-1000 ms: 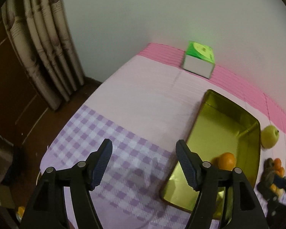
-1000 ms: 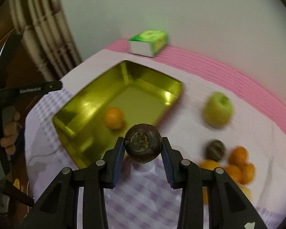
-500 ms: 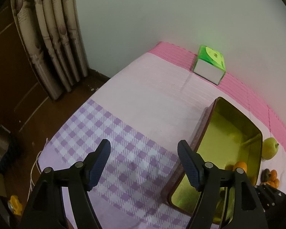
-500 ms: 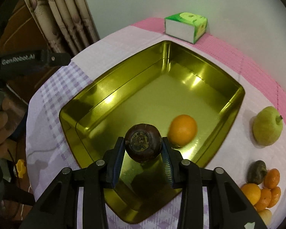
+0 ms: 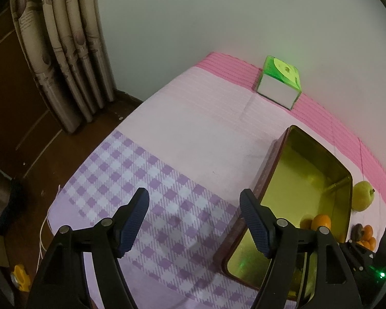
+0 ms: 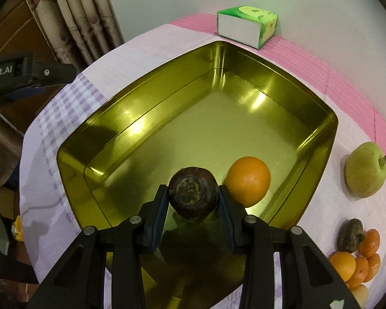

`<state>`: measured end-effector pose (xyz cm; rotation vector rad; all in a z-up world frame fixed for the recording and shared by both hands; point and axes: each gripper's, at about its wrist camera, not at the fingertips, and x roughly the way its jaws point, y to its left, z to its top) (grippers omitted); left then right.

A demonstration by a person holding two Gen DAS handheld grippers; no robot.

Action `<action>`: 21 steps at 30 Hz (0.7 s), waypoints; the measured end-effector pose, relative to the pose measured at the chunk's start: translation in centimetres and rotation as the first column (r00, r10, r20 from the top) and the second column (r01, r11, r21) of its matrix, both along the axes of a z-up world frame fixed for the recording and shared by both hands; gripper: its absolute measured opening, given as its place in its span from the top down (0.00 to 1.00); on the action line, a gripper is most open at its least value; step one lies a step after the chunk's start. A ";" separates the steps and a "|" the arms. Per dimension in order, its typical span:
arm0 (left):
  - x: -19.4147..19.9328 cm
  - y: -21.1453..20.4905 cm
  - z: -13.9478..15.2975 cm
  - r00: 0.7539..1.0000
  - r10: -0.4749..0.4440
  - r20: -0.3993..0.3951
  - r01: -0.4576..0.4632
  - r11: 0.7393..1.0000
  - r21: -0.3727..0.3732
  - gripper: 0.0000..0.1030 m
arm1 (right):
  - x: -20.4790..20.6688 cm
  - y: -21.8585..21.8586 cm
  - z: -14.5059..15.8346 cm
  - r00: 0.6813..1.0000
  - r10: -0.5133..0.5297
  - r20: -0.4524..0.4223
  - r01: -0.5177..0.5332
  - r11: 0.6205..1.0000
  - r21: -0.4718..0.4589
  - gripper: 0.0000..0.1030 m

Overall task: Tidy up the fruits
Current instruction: 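Carry the dark fruit into the tin tray and open the right tool, then withdraw the right tool and grasp a tangerine from the pile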

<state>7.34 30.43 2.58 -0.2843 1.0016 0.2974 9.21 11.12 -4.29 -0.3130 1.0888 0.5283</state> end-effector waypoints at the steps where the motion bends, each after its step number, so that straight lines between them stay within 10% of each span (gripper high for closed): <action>1: 0.0 0.0 0.0 1.000 -0.003 -0.001 0.003 1.000 -0.001 0.29 | -0.1 0.0 0.0 1.000 0.000 0.001 0.000 1.000 -0.002 0.65; 21: 0.2 -3.9 0.0 0.986 -0.164 0.008 0.163 0.985 0.054 0.28 | -0.9 -1.2 1.9 0.999 -0.037 0.029 0.036 0.999 0.035 0.59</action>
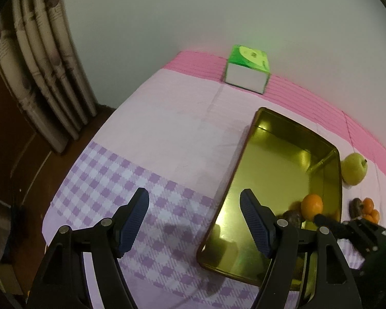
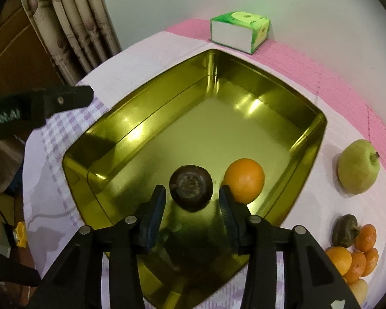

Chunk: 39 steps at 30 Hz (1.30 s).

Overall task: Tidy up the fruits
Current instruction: 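Withdraw the right tool and grasp a tangerine from the pile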

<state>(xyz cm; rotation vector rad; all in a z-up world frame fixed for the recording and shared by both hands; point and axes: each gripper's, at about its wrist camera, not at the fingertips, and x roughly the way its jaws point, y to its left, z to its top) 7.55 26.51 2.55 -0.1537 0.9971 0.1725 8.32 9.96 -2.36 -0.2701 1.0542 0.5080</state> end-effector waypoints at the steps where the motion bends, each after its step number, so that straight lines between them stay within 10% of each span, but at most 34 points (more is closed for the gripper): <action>1: 0.0 -0.2 0.0 1.000 -0.007 0.001 0.007 1.000 0.004 0.28 | -0.1 -0.3 0.3 1.000 -0.004 0.008 0.004 1.000 0.003 0.58; 19: -0.4 -2.4 -0.1 0.998 -0.066 -0.001 0.066 0.996 0.051 0.27 | -3.3 -15.9 4.8 0.958 -0.277 0.079 0.276 0.961 0.027 0.51; 39: -1.5 -8.0 1.1 0.977 -0.211 0.032 0.206 0.973 0.105 0.27 | 0.4 -26.0 1.5 0.915 -0.403 0.018 0.403 0.913 -0.063 0.51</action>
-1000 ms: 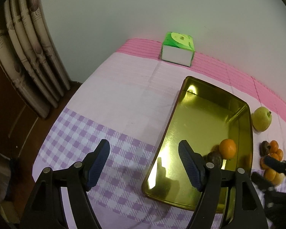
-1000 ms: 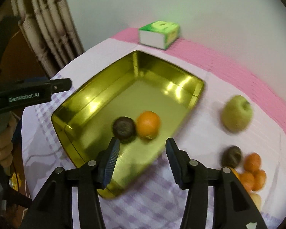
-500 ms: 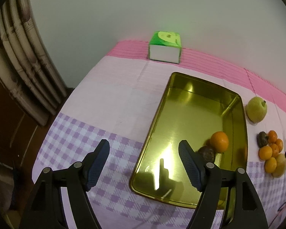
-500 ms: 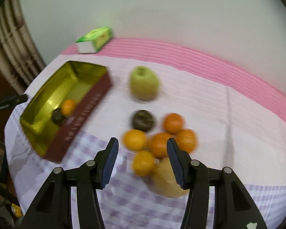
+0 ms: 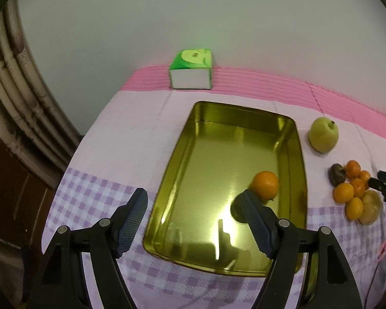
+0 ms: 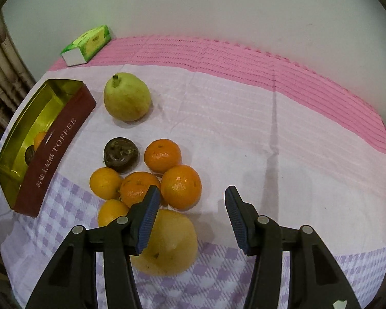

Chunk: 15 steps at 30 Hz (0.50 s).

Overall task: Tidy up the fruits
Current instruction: 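Withdraw the right tool and grasp a tangerine from the pile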

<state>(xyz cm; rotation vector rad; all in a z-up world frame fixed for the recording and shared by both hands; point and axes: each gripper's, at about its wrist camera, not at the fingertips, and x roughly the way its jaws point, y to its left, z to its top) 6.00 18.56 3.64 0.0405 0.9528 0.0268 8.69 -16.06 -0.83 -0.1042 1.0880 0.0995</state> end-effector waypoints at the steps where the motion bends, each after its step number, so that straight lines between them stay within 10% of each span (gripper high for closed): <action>1: 0.0 -0.2 0.0 1.000 -0.002 -0.002 0.002 1.000 -0.001 0.27 | 0.3 -0.1 -0.3 1.000 0.004 -0.006 -0.004 1.000 0.000 0.51; 15: -0.3 -6.4 0.3 0.992 -0.123 -0.038 0.119 0.990 -0.080 0.26 | 2.4 -1.6 -1.6 0.999 0.019 -0.040 -0.017 0.999 0.029 0.51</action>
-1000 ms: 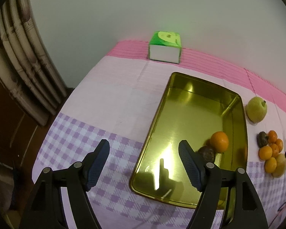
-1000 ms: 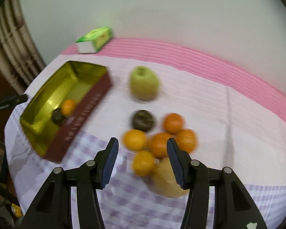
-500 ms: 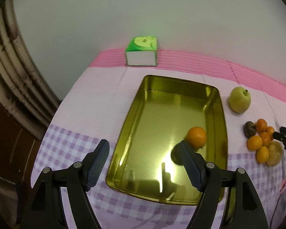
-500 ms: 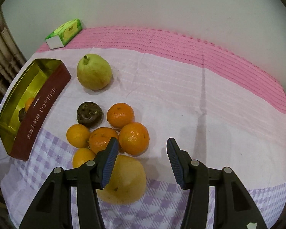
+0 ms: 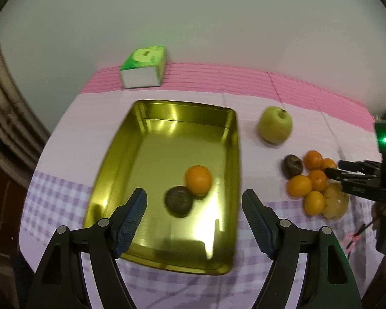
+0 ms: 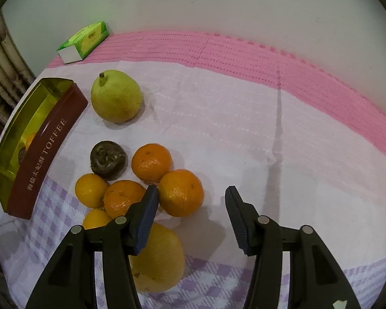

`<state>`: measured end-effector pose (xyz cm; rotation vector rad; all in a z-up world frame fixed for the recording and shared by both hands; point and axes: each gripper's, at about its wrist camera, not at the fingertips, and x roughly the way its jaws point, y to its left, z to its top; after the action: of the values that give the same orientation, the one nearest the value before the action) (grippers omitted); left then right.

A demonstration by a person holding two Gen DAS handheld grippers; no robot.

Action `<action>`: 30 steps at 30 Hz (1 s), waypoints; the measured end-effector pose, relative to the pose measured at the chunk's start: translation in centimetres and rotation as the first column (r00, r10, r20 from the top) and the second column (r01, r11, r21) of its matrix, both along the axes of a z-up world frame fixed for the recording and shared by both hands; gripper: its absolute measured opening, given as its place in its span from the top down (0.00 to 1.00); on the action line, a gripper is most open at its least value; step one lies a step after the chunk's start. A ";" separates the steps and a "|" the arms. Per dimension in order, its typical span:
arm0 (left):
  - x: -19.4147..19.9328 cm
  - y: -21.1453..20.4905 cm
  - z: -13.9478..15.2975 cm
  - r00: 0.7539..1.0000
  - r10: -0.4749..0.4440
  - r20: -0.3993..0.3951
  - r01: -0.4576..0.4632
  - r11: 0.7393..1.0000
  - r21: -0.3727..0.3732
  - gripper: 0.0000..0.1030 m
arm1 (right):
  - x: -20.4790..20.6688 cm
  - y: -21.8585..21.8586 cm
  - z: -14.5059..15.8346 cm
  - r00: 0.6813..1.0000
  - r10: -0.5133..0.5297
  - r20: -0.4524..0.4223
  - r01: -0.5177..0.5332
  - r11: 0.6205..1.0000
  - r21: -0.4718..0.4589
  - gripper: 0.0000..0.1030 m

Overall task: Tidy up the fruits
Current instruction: 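Withdraw the right tool and grasp a tangerine from the pile, then grasp a yellow orange with the left tool while the right tool holds the tangerine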

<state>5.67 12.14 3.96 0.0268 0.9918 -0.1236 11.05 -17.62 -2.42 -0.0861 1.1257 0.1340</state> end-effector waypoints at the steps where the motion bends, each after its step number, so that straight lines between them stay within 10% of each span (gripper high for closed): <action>1: 0.0 -0.6 -0.1 1.000 -0.010 -0.006 0.010 1.000 0.002 0.26 | 0.2 0.2 -0.4 1.000 0.005 -0.007 -0.005 1.000 -0.008 0.52; 30: 2.0 -11.3 -3.5 0.985 -0.144 -0.097 0.151 0.986 0.066 0.24 | -2.1 -5.3 -1.4 0.995 -0.090 0.037 0.090 0.996 0.019 0.62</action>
<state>7.64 0.82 0.48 0.1632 1.0864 -0.2264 8.96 -22.88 -3.85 -0.0221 1.0890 0.0619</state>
